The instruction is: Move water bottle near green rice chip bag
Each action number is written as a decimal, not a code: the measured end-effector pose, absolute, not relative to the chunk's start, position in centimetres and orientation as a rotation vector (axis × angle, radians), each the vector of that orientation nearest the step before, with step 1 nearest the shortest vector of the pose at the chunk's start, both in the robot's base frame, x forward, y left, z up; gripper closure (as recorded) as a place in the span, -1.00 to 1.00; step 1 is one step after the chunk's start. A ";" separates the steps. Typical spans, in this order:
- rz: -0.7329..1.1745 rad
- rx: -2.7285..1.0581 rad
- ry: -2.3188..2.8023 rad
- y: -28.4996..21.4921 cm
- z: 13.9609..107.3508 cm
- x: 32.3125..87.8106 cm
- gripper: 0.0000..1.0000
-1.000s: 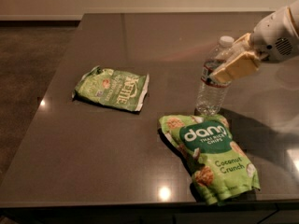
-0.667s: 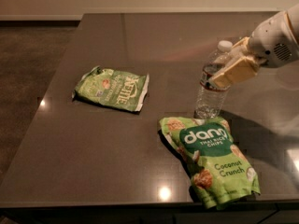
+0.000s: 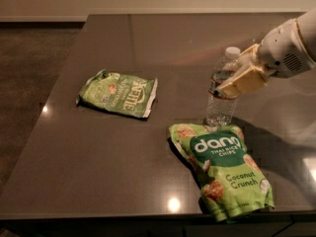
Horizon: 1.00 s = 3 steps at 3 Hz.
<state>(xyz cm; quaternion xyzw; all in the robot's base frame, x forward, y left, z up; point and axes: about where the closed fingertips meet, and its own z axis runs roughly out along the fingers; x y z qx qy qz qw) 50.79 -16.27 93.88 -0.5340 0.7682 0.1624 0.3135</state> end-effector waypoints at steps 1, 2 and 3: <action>0.428 -1.408 2.025 -16.3 94.0 50.8 -0.76; 0.428 -1.412 2.024 -16.1 94.0 50.8 -1.00; 0.428 -1.412 2.023 -16.1 94.0 50.8 -1.00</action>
Offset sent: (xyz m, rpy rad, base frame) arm 0.0000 0.0001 0.0012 0.0000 0.0000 0.0001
